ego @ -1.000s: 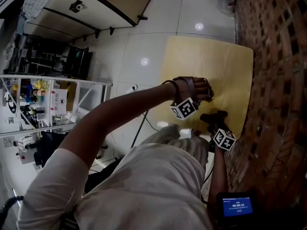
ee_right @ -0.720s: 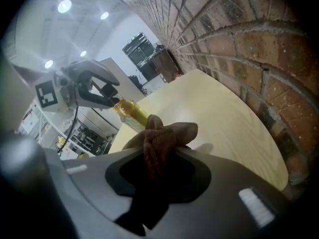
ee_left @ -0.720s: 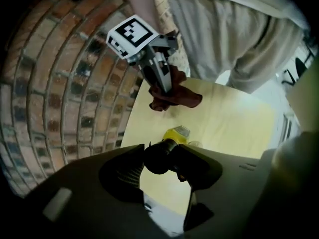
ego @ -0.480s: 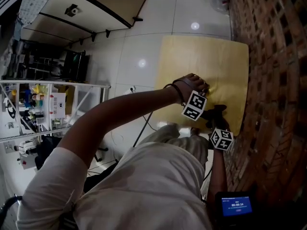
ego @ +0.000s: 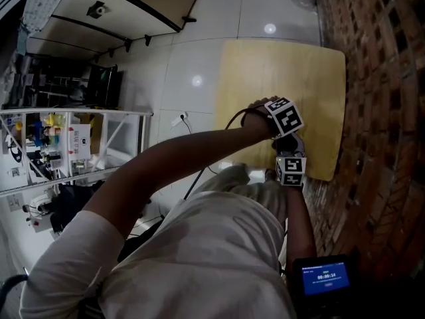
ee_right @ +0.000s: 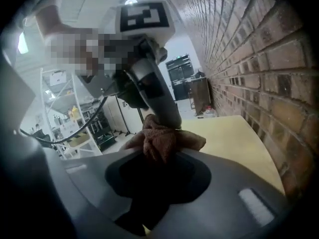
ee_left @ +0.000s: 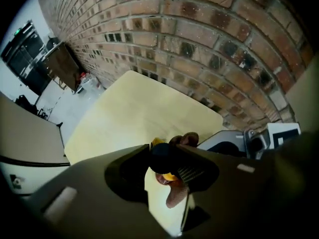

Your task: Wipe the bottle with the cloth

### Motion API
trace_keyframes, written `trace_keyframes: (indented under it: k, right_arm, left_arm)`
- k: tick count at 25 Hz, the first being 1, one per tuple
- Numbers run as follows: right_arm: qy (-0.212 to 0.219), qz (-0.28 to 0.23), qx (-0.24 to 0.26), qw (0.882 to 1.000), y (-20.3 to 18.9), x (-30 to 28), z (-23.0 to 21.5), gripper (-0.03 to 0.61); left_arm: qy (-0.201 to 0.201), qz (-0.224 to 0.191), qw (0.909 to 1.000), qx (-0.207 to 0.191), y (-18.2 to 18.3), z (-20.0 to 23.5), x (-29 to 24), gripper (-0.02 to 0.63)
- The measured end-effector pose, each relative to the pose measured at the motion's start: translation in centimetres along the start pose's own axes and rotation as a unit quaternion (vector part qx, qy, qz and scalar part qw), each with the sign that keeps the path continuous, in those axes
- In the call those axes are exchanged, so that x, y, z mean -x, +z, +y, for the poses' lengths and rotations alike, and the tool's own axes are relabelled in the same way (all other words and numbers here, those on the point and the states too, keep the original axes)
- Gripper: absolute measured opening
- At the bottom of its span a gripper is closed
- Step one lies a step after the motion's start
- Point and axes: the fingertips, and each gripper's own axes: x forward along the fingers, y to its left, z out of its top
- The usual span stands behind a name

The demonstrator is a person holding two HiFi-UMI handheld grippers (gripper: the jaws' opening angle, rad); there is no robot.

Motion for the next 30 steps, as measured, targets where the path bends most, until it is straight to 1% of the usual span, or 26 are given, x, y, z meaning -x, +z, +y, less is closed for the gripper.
trace_keyframes:
  k: [1,4,7,9,11,14,15,16,17,19,21,22,24,25,28,30]
  right_arm:
    - [-0.001,-0.002,-0.011,1.000,0.1,-0.5,-0.1,0.089]
    - [0.009,0.005,-0.068,0.998,-1.0,-1.4,-0.7,0.091]
    - [-0.017,0.041,-0.109,0.993,-3.6,-1.9,-2.6,0.087]
    - [-0.039,0.070,-0.143,0.986,-5.4,-2.3,-4.4,0.087]
    - [-0.063,0.103,-0.189,0.974,-7.4,-2.8,-6.4,0.087]
    - [-0.108,0.141,-0.275,0.945,-9.9,-3.0,-9.6,0.087]
    - [-0.113,0.145,-0.295,0.938,-10.1,-3.0,-10.4,0.087]
    - [-0.112,0.147,-0.305,0.934,-10.1,-3.1,-10.8,0.087]
    - [-0.109,0.146,-0.306,0.934,-9.9,-3.1,-10.8,0.087]
    - [-0.100,0.142,-0.297,0.939,-9.2,-2.9,-10.4,0.087]
    - [-0.098,0.134,-0.286,0.944,-8.8,-2.1,-9.8,0.087]
    - [-0.099,0.129,-0.279,0.946,-8.7,-1.5,-9.5,0.087]
    - [-0.104,0.121,-0.264,0.951,-9.0,-0.3,-8.9,0.087]
    - [-0.104,0.116,-0.257,0.954,-9.2,0.3,-8.4,0.087]
    - [-0.090,0.101,-0.240,0.961,-9.7,1.6,-6.6,0.087]
    - [-0.080,0.095,-0.227,0.966,-9.9,2.1,-5.5,0.087]
  left_arm:
    - [0.002,-0.001,1.0000,0.006,0.1,0.0,0.1,0.176]
    - [0.004,0.001,0.9998,0.018,0.3,-0.1,0.1,0.175]
    - [-0.003,-0.002,0.9995,0.033,0.0,-0.4,0.3,0.176]
    - [-0.009,-0.006,0.9988,0.048,0.0,-0.5,0.5,0.176]
    - [-0.013,-0.008,0.9982,0.058,0.1,-0.6,0.7,0.176]
    - [-0.020,-0.005,0.9981,0.058,0.3,-1.3,0.6,0.176]
    - [-0.022,-0.005,0.9981,0.057,0.3,-1.5,0.6,0.178]
    - [-0.024,-0.008,0.9981,0.056,0.3,-1.7,0.7,0.178]
    - [-0.024,-0.014,0.9979,0.058,0.3,-1.7,0.7,0.178]
    - [-0.026,-0.029,0.9965,0.075,0.0,-1.3,1.0,0.181]
    - [-0.035,-0.034,0.9929,0.109,-0.6,-1.0,1.1,0.183]
    - [-0.047,-0.032,0.9896,0.132,-1.0,-1.2,1.0,0.183]
    - [-0.080,-0.024,0.9793,0.185,-1.5,-1.9,0.8,0.184]
    - [-0.089,-0.019,0.9735,0.210,-1.8,-2.0,0.8,0.186]
    - [-0.103,-0.013,0.9530,0.285,-2.4,-1.7,0.9,0.190]
    - [-0.116,-0.012,0.9384,0.325,-2.7,-1.5,0.8,0.203]
